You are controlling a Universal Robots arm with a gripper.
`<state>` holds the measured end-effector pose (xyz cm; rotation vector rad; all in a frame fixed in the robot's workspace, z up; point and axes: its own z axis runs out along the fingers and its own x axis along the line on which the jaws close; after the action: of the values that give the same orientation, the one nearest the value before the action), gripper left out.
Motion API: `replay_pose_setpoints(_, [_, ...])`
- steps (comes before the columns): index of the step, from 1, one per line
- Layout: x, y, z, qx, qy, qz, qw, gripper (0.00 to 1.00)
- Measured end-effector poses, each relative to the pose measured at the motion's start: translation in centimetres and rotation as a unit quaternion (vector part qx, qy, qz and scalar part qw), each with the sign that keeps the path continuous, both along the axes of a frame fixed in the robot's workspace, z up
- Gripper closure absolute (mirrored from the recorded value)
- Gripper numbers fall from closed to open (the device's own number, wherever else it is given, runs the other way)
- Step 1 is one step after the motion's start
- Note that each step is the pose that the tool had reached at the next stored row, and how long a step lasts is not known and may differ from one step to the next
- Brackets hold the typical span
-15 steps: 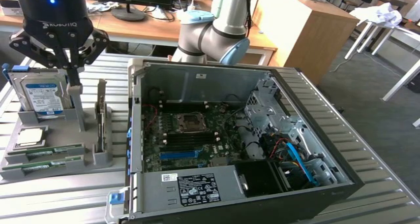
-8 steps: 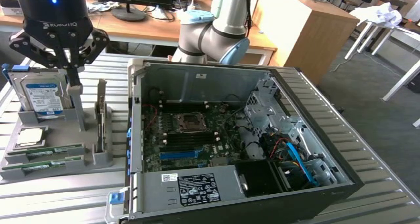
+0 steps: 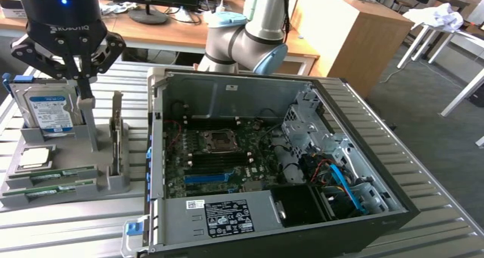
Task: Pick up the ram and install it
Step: 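Pick up the ram and move it above insertion slot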
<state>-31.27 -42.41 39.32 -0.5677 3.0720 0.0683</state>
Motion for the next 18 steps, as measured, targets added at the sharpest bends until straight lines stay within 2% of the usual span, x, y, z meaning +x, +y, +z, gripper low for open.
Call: replay_pose_setpoints(18, [0.00,0.00,0.00,0.0000,0.0000,0.046,0.9990,0.89])
